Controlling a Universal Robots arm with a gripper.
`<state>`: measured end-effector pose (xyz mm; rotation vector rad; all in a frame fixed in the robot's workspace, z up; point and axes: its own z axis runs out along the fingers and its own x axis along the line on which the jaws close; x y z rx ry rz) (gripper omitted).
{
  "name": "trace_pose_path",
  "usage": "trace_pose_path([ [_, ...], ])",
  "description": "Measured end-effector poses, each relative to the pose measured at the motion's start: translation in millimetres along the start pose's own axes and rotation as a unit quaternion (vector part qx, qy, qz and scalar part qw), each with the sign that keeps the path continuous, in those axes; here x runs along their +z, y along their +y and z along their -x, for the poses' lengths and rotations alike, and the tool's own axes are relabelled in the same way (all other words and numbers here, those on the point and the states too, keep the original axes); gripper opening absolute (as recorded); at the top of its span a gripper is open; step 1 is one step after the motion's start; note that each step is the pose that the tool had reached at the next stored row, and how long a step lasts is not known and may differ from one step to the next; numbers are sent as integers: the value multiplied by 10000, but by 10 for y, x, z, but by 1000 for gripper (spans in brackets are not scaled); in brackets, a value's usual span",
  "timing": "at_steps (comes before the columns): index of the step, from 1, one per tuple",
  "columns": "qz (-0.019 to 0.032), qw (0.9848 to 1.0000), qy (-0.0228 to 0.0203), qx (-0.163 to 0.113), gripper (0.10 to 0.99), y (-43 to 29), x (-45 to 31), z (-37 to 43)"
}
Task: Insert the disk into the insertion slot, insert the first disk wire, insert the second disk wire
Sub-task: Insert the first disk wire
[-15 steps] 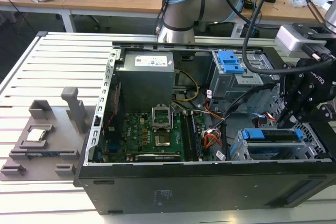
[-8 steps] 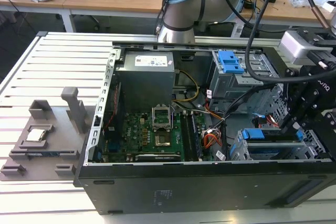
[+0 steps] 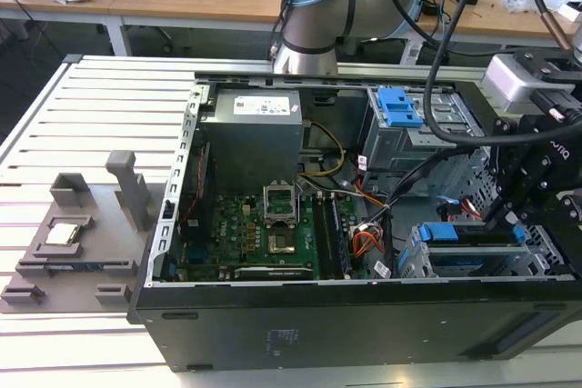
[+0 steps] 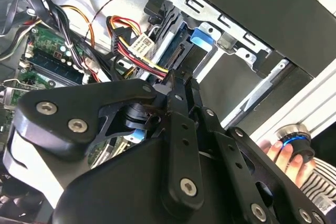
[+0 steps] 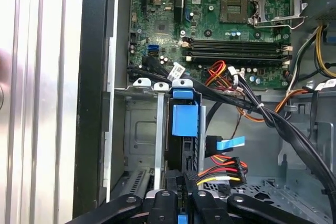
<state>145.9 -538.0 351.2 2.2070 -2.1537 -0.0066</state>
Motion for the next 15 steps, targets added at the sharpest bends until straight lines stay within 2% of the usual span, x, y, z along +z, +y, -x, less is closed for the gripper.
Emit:
trace_pose_path([
  [4,4,9999,-79,120,169,-3,20,1],
  [12,21,9990,-154,423,169,-22,74,4],
  [15,26,9990,-159,423,169,-45,84,19],
])
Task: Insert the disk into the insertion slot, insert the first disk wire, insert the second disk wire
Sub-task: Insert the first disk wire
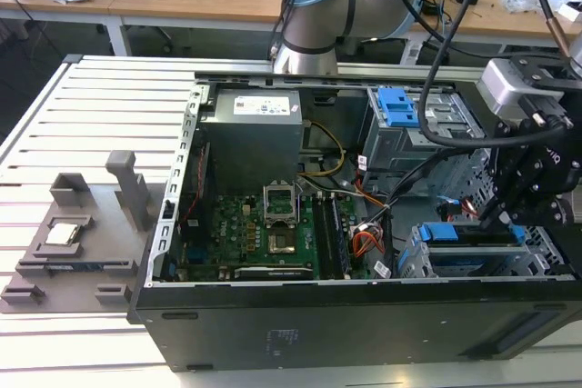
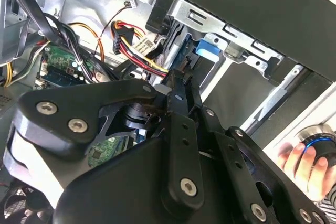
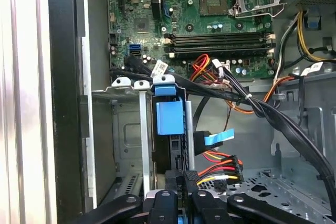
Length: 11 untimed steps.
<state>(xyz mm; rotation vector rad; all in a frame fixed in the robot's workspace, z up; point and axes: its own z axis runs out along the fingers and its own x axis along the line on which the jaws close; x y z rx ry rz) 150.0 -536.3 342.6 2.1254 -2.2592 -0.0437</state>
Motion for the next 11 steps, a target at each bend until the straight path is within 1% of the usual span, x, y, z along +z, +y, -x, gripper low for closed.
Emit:
trace_pose_path([
  [3,0,10000,2,-44,169,-21,0,28],
  [11,-1,9999,6,-112,169,-36,26,30],
])
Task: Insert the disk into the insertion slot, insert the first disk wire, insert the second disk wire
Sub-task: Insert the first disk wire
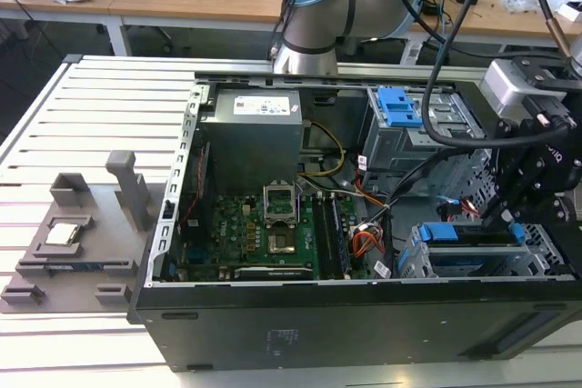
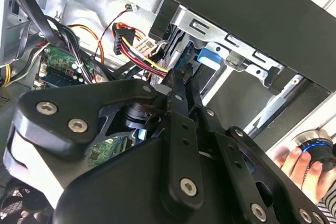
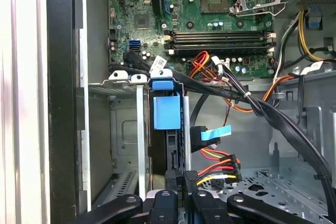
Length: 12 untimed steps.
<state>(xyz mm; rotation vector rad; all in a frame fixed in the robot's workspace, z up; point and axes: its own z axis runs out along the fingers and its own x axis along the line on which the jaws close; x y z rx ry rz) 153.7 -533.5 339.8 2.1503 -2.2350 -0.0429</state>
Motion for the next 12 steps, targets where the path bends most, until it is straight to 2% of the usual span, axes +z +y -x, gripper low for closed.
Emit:
trace_pose_path([
  [7,0,10000,4,-1,169,-4,59,-8],
  [12,1,10000,-10,-1,180,-4,74,-8],
])
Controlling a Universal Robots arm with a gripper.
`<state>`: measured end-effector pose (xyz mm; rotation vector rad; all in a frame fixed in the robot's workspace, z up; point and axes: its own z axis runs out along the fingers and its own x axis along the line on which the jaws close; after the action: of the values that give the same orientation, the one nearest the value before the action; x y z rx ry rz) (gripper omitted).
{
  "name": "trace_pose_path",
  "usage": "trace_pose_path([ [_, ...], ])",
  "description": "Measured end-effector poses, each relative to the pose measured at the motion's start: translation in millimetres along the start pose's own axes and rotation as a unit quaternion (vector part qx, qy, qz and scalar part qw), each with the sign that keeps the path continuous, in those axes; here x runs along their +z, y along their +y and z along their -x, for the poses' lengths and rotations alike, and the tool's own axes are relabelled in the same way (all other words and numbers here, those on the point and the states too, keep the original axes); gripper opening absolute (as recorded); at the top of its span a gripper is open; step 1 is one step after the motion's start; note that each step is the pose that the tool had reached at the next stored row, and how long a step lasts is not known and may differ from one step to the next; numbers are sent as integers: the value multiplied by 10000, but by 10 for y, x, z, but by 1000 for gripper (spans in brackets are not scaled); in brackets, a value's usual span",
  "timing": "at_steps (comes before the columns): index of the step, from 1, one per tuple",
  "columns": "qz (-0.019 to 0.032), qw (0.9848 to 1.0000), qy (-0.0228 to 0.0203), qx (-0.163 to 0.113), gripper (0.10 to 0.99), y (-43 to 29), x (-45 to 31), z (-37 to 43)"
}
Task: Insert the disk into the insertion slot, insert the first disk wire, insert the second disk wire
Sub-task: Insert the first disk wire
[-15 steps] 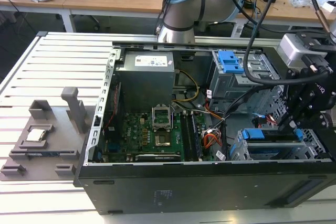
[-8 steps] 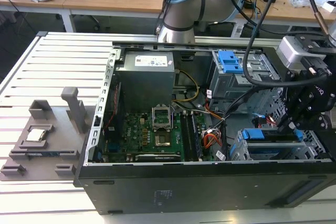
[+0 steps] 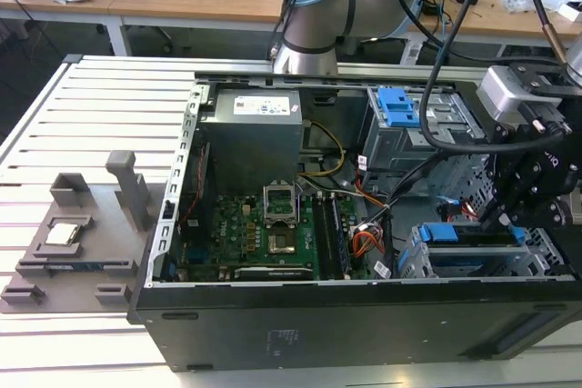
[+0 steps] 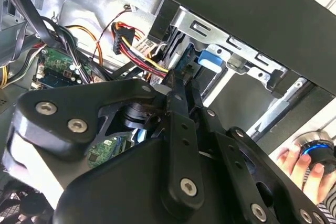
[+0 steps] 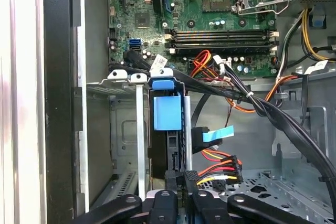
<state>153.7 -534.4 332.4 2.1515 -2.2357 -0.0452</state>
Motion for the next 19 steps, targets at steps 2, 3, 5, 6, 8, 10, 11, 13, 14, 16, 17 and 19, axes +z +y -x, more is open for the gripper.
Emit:
trace_pose_path([
  [2,0,10000,10,0,243,0,-9,0],
  [3,0,10000,10,0,243,1,-10,0],
  [5,-1,10000,11,1,243,2,-42,-1],
  [6,0,10000,11,1,243,3,-66,-1],
  [8,0,10000,11,1,243,6,-120,-1],
  [10,0,10000,10,1,243,9,-175,-1],
  [11,0,10000,10,1,243,9,-193,-1],
  [13,0,10000,9,0,243,11,-219,-2],
  [14,0,10000,10,0,243,11,-224,-2],
  [16,0,10000,11,1,243,12,-241,-2],
  [17,0,10000,11,1,243,12,-251,-2],
  [19,0,10000,10,1,243,13,-267,-2],
])
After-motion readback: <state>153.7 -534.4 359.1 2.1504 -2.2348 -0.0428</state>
